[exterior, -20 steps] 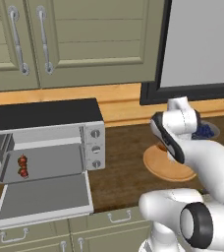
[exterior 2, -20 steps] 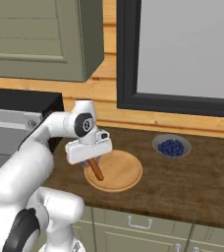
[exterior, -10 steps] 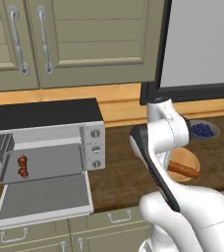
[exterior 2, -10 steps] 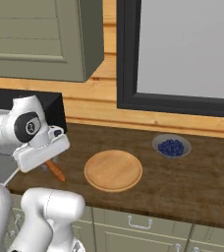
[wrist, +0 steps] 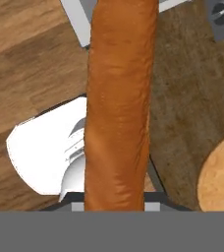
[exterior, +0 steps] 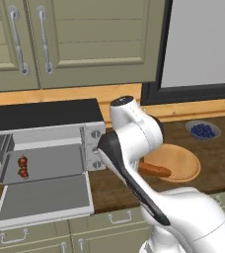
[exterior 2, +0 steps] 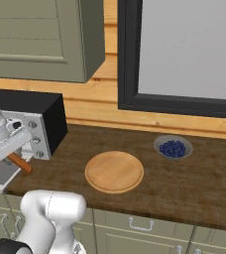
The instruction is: Pick up the kebab skewer and baguette bread, and place them inside the toaster oven. Close the toaster oven door and start by setting the timer.
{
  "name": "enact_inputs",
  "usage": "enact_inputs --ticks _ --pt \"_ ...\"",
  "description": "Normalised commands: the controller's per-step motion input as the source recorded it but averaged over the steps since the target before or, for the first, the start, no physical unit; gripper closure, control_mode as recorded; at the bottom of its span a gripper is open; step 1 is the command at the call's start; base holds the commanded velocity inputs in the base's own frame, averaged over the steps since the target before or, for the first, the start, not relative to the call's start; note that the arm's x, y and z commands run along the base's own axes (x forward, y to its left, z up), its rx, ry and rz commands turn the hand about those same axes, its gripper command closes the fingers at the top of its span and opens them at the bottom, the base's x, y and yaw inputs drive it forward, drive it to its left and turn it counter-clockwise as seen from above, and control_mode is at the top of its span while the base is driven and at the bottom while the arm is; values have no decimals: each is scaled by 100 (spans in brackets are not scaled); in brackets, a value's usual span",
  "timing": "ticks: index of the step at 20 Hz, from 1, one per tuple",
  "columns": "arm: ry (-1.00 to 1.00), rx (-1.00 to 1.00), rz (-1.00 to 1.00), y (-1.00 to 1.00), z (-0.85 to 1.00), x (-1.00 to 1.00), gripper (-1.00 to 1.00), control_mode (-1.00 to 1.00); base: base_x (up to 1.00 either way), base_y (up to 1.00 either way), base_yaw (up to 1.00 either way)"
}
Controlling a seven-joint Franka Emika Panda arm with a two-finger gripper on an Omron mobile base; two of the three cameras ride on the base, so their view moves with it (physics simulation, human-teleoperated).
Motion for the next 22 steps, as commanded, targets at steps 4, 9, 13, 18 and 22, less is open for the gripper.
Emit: enact_inputs --ticks 4,9,13,18,22 --pt "-5 0 12 100 6 12 100 -100 0 0 0" --pt "-10 1 10 100 0 32 100 -100 0 0 0" --pt "-15 1 6 93 2 42 100 -100 0 0 0" --pt "-17 1 0 69 -3 33 100 -100 0 0 0" --pt "-21 10 0 11 -26 43 100 -100 0 0 0"
